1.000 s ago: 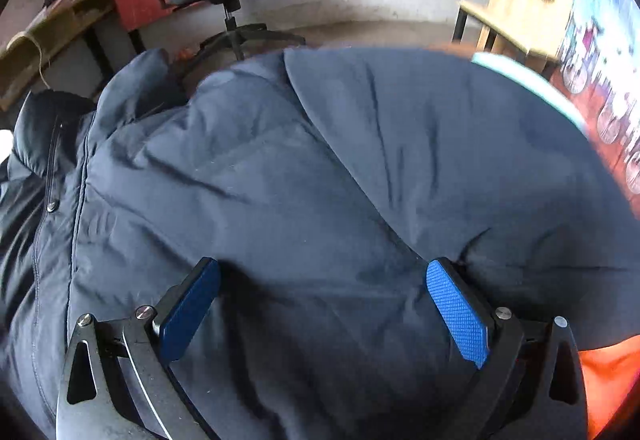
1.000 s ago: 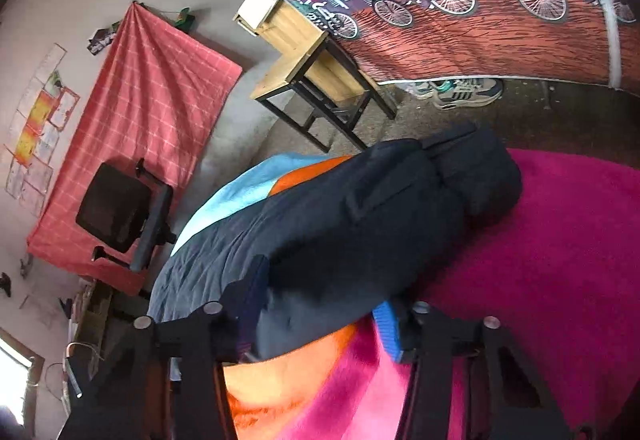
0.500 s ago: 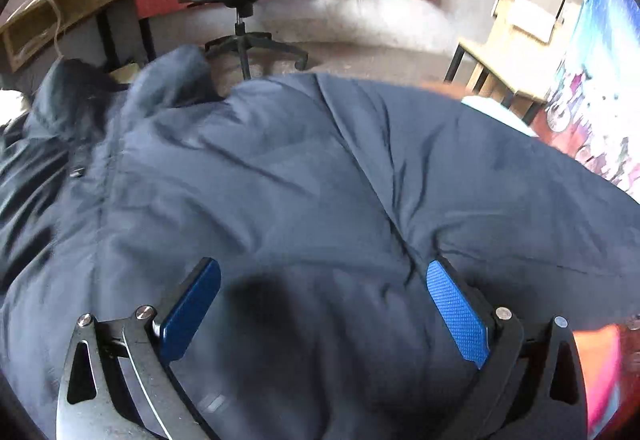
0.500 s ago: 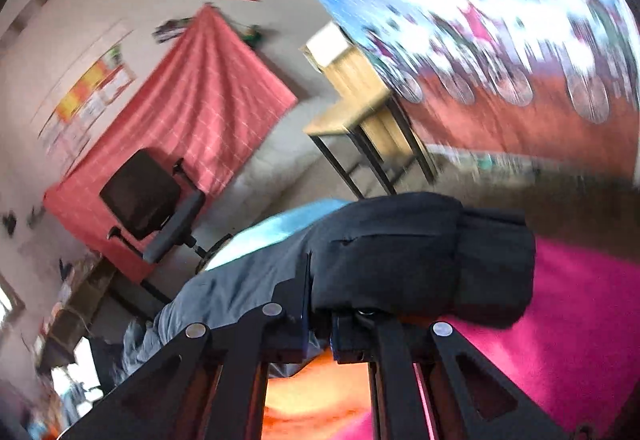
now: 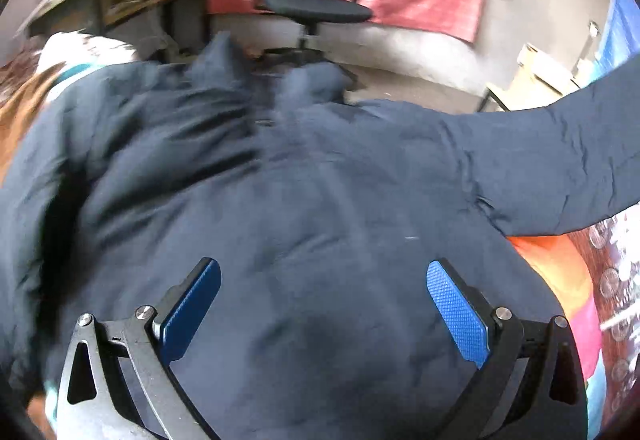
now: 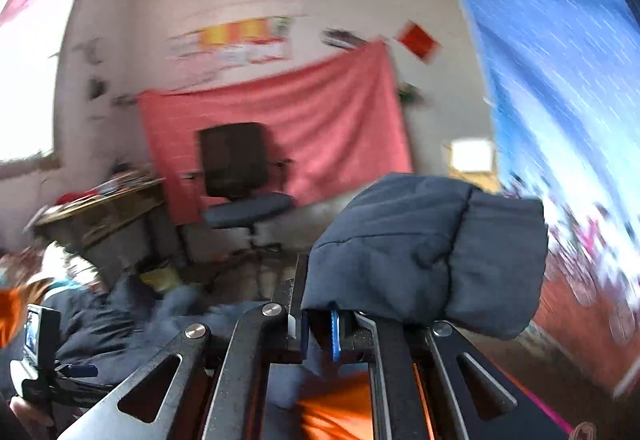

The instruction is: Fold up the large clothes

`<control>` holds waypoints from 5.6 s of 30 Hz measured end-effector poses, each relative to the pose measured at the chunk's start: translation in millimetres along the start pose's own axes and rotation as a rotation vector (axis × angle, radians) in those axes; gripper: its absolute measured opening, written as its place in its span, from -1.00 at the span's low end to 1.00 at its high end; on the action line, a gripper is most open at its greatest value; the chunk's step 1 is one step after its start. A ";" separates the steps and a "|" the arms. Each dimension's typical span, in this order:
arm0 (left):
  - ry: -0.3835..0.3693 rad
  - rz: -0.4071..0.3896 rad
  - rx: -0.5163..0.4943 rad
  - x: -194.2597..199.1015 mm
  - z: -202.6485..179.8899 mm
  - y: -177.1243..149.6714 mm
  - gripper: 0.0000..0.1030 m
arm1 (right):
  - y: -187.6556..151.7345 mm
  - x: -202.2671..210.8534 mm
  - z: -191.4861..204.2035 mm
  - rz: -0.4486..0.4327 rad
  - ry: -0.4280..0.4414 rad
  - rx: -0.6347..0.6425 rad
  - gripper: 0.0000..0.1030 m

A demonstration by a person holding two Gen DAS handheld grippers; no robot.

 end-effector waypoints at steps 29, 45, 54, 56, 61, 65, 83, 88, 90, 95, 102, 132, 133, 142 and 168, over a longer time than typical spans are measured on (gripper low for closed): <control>-0.004 -0.192 0.269 105.8 136.5 -29.2 0.97 | -161.9 -57.3 292.8 0.600 0.602 0.477 0.63; 0.177 -0.027 0.077 10.2 104.4 -61.6 0.99 | -160.7 -212.1 117.9 0.644 0.156 0.221 -0.25; 0.188 -0.067 0.078 4.8 104.8 -71.1 0.99 | -205.4 -236.0 124.3 0.794 0.199 0.262 -0.27; 0.175 -0.081 0.086 6.8 105.4 -72.7 0.99 | -209.3 -237.9 121.4 0.789 0.207 0.233 -0.27; 0.068 -0.159 0.175 32.8 123.2 -78.2 0.98 | -205.9 -228.6 118.9 0.733 0.181 0.244 -0.25; 0.071 -0.270 0.329 82.1 151.6 -89.4 0.98 | -204.3 -213.0 122.4 0.694 0.134 0.274 -0.14; 0.351 -0.392 1.016 240.6 345.8 -231.1 0.98 | -144.3 -116.0 295.8 0.563 0.501 0.303 0.82; 0.424 -0.375 1.197 246.9 383.4 -257.4 0.97 | -161.8 -91.8 365.0 0.519 0.578 0.491 0.82; 0.421 -0.387 1.207 247.7 383.0 -258.1 0.97 | -167.4 -87.9 382.6 0.484 0.558 0.553 0.82; 0.460 -0.365 1.179 246.2 377.2 -260.3 0.97 | -175.7 -96.6 400.0 0.436 0.469 0.613 0.82; 0.555 -0.296 1.093 226.0 370.9 -245.4 0.97 | -205.7 -124.1 405.8 0.530 0.451 0.592 1.00; 0.178 -0.708 0.396 304.6 188.9 -105.5 -0.77 | -140.0 -78.8 323.9 0.400 0.593 0.133 1.00; 0.119 -0.696 0.348 300.8 174.3 -97.0 -0.77 | -134.8 -79.7 315.1 0.400 0.592 0.114 1.00; -0.125 -0.522 0.096 228.1 56.1 -65.8 -0.77 | -99.6 -100.0 203.5 0.431 0.607 -0.187 1.00; -0.233 -0.102 -0.185 62.1 -70.2 -111.2 -0.44 | -157.0 -142.7 99.4 0.773 0.716 -0.573 -0.26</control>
Point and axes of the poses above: each gripper's, at about its wrist camera, not at the fingertips, and x roughly against the way its jaws point, z to its left, y to its top, the point moved 3 cm from there along -x, roughly the way its jaws point, and after that the axes turned 4 degrees about x, right-handed, at the moved point
